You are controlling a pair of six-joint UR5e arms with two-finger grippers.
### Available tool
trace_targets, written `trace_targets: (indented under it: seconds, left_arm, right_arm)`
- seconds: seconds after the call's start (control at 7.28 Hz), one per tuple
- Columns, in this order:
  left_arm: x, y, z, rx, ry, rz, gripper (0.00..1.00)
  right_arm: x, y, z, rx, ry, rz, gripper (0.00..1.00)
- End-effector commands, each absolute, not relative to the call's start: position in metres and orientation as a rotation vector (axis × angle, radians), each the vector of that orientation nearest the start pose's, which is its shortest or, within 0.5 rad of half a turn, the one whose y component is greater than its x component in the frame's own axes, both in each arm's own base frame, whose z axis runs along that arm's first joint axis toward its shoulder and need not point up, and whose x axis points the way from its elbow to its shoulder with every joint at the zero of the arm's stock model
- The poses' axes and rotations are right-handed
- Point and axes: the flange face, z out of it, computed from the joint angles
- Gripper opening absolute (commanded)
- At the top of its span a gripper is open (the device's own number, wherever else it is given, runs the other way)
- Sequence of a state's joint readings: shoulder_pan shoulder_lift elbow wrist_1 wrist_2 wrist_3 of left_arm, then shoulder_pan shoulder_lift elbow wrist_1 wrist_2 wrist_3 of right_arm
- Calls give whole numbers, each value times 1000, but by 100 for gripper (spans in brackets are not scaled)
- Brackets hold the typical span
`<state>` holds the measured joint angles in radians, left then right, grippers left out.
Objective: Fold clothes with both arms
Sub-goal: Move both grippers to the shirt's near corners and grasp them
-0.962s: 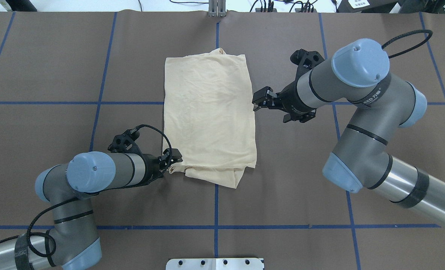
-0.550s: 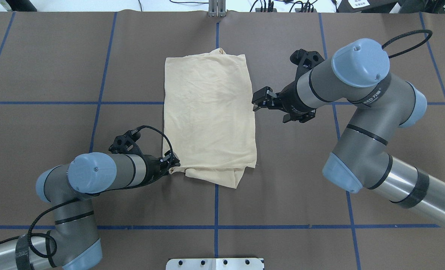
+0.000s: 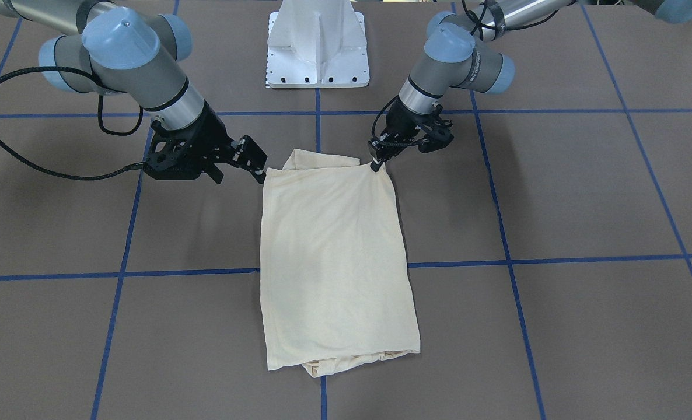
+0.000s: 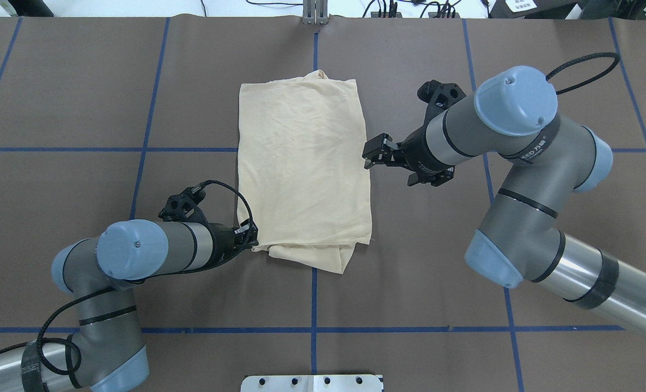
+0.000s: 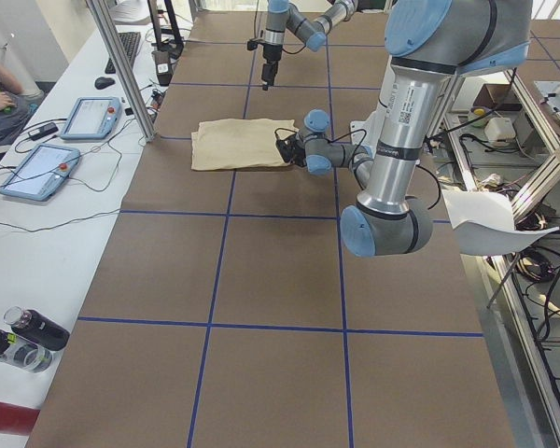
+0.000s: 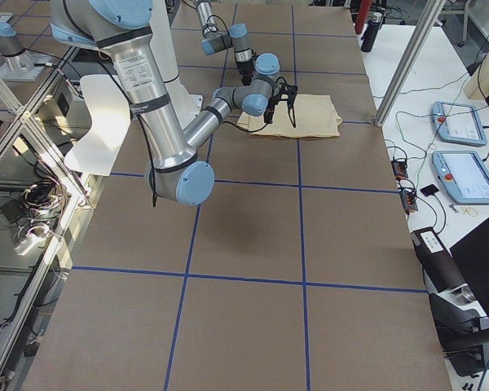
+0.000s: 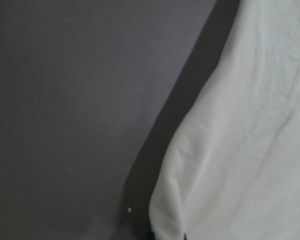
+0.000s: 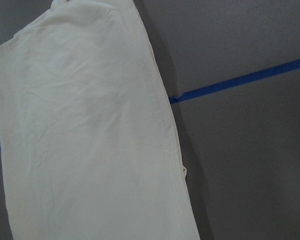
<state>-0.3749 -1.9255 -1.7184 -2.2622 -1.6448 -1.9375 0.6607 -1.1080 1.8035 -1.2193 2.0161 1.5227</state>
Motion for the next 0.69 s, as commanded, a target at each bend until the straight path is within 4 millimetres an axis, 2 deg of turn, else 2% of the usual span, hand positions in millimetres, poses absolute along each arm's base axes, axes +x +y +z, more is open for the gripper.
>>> trace_targets:
  seconds: [0.0,0.27,0.55]
  left_arm:
    - [528,-345,310,-63,1227,-605,0]
    - [528,-345,310,-63,1227,-605,0]
    - [528,-345,310,-65,1227,-608,0]
  right_arm:
    - [-487,-404,248,-62,-1081,454,100]
    - [-541,-346,254,-83,-1013,506,100]
    - [-558,-333,254,-115,-964,536,100]
